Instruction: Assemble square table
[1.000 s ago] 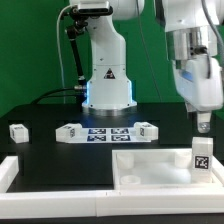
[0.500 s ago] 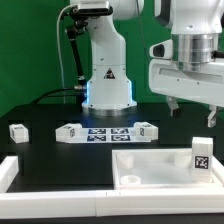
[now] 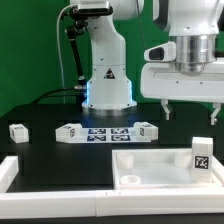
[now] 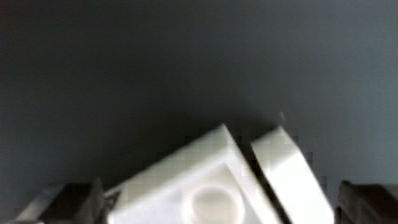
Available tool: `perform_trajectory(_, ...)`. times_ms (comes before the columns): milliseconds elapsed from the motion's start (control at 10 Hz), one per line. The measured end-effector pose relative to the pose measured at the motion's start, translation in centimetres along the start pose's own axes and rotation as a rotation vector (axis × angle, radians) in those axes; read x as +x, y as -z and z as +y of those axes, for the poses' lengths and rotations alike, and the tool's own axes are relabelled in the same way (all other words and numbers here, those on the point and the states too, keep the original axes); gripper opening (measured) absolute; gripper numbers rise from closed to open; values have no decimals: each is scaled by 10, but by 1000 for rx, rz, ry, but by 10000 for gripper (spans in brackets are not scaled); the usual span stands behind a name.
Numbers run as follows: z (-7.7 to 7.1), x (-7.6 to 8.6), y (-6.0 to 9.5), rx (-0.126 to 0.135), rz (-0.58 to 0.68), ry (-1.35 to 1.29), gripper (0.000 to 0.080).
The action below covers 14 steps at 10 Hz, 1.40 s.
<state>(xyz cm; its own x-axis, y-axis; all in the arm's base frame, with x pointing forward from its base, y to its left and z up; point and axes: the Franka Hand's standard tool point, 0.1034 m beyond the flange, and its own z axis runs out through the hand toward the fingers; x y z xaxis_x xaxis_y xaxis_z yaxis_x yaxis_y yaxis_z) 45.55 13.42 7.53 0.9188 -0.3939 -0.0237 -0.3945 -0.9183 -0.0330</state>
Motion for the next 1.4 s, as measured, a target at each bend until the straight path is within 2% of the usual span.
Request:
perform_trajectory(100, 13, -13, -3, -1, -18, 87, 649)
perform_trajectory(200, 19, -20, -7, -10, -30, 149, 649)
perform_trajectory(700, 22, -20, -9, -11, -35, 479, 649)
perform_trajectory(900, 37, -38, -17, -30, -81, 588, 649)
perform_trajectory(1100, 57, -56, -25, -67, -74, 808, 649)
perform_trajectory(1400, 57, -57, -26, -72, -102, 799, 649)
